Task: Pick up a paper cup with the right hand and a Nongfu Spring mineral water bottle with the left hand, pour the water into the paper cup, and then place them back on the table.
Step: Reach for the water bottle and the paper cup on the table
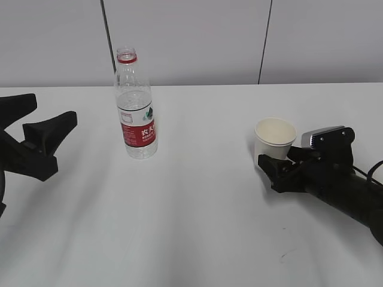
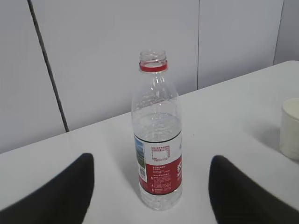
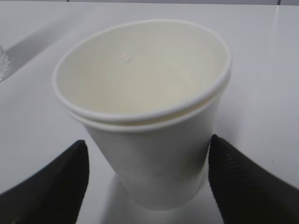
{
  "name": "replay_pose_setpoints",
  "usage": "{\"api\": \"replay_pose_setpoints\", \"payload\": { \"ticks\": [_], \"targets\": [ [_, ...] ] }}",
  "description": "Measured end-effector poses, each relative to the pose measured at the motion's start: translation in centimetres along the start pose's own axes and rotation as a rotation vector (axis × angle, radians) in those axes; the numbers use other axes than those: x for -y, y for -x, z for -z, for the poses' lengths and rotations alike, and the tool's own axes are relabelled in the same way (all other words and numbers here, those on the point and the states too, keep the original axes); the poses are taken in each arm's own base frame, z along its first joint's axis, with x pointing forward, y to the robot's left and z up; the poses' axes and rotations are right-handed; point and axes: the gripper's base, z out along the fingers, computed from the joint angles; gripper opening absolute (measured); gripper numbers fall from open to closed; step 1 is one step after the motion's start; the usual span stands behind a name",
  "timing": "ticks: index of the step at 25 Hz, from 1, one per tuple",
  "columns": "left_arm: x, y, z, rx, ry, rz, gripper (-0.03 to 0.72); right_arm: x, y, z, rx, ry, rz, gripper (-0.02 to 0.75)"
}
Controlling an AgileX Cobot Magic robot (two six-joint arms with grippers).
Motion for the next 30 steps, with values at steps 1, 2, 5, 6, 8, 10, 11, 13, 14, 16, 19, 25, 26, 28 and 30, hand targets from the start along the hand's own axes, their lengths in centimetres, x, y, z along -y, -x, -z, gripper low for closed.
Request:
{"api": "replay_pose_setpoints", "payload": {
  "ticks": [1, 2, 5, 6, 8, 10, 11, 13, 14, 16, 19, 25, 26, 28, 30],
  "targets": [
    [0.0, 0.0, 0.0, 0.000, 0.000, 0.000, 0.463, 0.0, 0.0, 0.0, 0.000, 0.000, 0.000, 0.588],
    [0.0, 0.0, 0.0, 0.000, 0.000, 0.000, 0.463, 0.0, 0.0, 0.0, 0.002, 0.000, 0.001, 0.588],
    [0.0, 0.0, 0.0, 0.000, 0.000, 0.000, 0.463, 0.1, 0.4, -0.4, 0.017, 0.002, 0.007, 0.588],
    [0.0, 0.0, 0.0, 0.000, 0.000, 0.000, 0.463, 0.1, 0.5, -0.5, 0.023, 0.003, 0.010, 0.588],
    [0.0, 0.0, 0.0, 0.000, 0.000, 0.000, 0.463, 0.2, 0.7, -0.7, 0.029, 0.007, 0.014, 0.588],
    [0.0, 0.0, 0.0, 0.000, 0.000, 0.000, 0.463, 0.3, 0.7, -0.9, 0.034, 0.007, 0.015, 0.588],
    [0.0, 0.0, 0.0, 0.000, 0.000, 0.000, 0.463, 0.3, 0.8, -1.0, 0.037, 0.007, 0.016, 0.588],
    [0.0, 0.0, 0.0, 0.000, 0.000, 0.000, 0.463, 0.3, 1.0, -1.3, 0.045, 0.013, 0.023, 0.588],
    [0.0, 0.0, 0.0, 0.000, 0.000, 0.000, 0.463, 0.3, 1.0, -1.4, 0.049, 0.015, 0.025, 0.588],
    [0.0, 0.0, 0.0, 0.000, 0.000, 0.000, 0.463, 0.4, 1.1, -1.8, 0.056, 0.019, 0.029, 0.588],
    [0.0, 0.0, 0.0, -0.001, 0.000, 0.000, 0.463, 0.6, 0.9, -2.3, 0.056, 0.021, 0.030, 0.588],
    [0.0, 0.0, 0.0, -0.001, 0.000, 0.000, 0.463, 0.5, 0.5, -2.6, 0.049, 0.042, 0.040, 0.587],
    [0.0, 0.0, 0.0, -0.001, 0.000, 0.000, 0.463, 0.4, 0.5, -2.6, 0.047, 0.050, 0.043, 0.587],
    [0.0, 0.0, 0.0, -0.001, 0.000, 0.000, 0.463, 0.4, 0.5, -2.6, 0.046, 0.058, 0.041, 0.587],
    [0.0, 0.0, 0.0, -0.001, 0.000, 0.000, 0.463, 0.3, 0.5, -2.6, 0.046, 0.060, 0.040, 0.598]
  ]
}}
